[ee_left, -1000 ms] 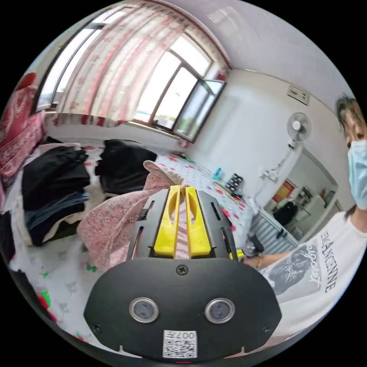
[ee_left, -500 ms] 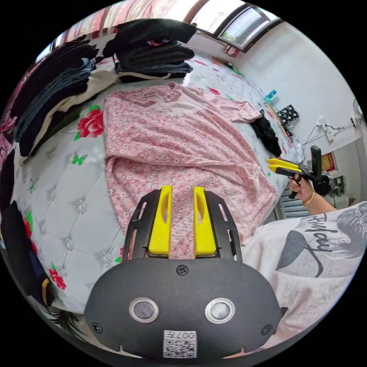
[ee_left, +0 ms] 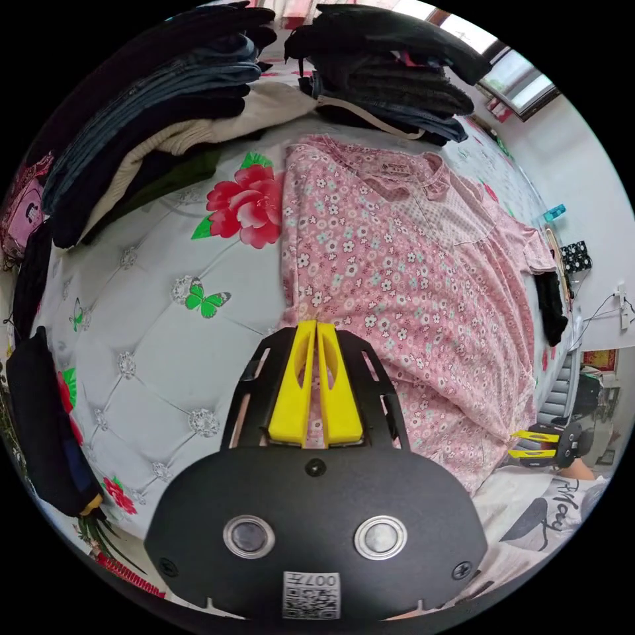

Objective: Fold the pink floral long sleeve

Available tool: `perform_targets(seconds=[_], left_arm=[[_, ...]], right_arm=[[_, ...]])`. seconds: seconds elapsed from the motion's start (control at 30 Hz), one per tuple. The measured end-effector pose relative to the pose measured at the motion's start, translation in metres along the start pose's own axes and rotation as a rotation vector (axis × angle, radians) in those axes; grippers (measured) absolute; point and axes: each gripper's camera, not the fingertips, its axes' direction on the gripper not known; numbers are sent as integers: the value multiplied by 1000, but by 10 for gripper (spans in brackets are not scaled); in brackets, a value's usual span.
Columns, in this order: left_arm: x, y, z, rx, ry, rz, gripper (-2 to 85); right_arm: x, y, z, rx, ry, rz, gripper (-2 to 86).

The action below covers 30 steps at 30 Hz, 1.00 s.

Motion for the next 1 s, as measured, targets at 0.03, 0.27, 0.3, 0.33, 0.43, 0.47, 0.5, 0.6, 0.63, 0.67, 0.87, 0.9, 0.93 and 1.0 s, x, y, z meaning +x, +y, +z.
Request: perform_targets(seconds=[0.03, 0.27, 0.3, 0.33, 0.43, 0.47, 0.5, 0.6, 0.63, 0.67, 0.87, 0.9, 0.93, 1.0], left_arm=[[-5, 1, 1, 7, 8, 1, -8], [-13, 11, -19, 122, 47, -4, -10], [-13, 16, -21, 135, 66, -9, -10], [-14, 19, -22, 137, 76, -12, -10], [-16, 41, -23, 131, 108, -20, -10], [-17, 45, -22, 123, 108, -25, -10], [-20, 54, -19, 106, 106, -45, -10], [-29, 72, -10, 58, 128, -116, -10], [-32, 77, -8, 44, 133, -142, -10], [-33, 79, -7, 37, 134, -153, -10], [-37, 92, -8, -11, 136, -220, -10], [-38, 95, -8, -20, 125, -225, -10], [-38, 96, -8, -27, 123, -229, -10], [-43, 99, -8, -40, 112, -260, -10]], right_arm=[[11, 1, -9, 7, -43, 41, 71], [106, 13, -42, 284, 59, 508, 66], [111, 10, -34, 250, 52, 513, 66], [122, 5, -17, 146, 29, 534, 64], [134, 12, -42, 252, 0, 589, 62], [142, 17, -57, 303, 10, 605, 62], [147, 20, -65, 323, 35, 618, 62], [185, 32, -104, 406, 268, 692, 62], [206, 32, -116, 415, 351, 712, 61], [229, 28, -126, 410, 406, 710, 61], [351, -8, -123, 280, 409, 730, 58], [361, -11, -116, 252, 389, 735, 57], [381, -16, -101, 190, 335, 748, 54], [396, -16, -90, 202, 289, 761, 41]])
